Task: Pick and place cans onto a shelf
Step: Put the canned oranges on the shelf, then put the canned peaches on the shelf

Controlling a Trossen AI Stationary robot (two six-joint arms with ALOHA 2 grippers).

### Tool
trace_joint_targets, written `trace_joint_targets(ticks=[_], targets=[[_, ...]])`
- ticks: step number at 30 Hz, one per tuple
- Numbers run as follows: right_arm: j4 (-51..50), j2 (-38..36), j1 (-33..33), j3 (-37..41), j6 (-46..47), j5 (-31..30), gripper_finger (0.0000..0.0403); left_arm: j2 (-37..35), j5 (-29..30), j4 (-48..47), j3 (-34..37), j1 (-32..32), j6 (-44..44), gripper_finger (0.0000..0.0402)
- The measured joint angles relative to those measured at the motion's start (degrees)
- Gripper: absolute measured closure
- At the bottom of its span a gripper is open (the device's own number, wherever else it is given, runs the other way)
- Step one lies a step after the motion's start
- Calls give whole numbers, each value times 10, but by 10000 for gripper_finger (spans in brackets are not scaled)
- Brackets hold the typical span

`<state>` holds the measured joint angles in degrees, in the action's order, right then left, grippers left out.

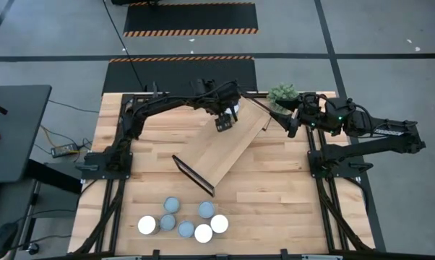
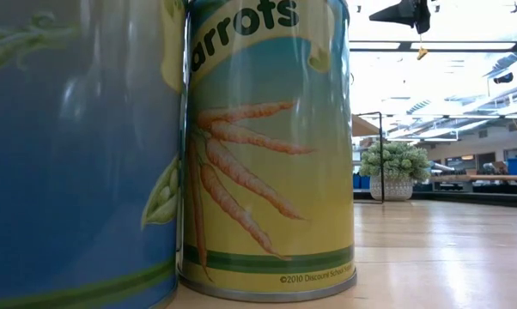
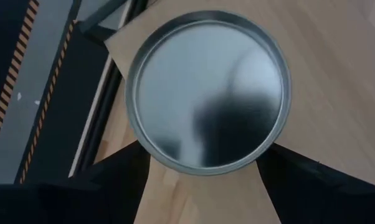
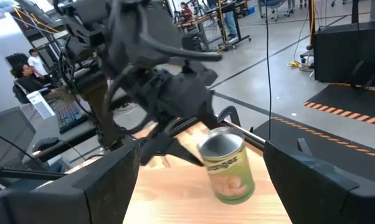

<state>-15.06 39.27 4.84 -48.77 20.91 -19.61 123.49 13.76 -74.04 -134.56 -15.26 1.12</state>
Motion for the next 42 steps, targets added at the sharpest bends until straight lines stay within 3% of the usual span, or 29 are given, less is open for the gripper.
trace_joint_targets(ticks=[23,33,42], targets=[[26,0,0,0,-1,3,55,8,34,100,0,-34,71,109],[20,0,0,0,3,17,55,-34,13,-14,-4,11,39,109],[8,1,0,0,12,43,55,-140,-41,-104,-5,109,-38,109]])
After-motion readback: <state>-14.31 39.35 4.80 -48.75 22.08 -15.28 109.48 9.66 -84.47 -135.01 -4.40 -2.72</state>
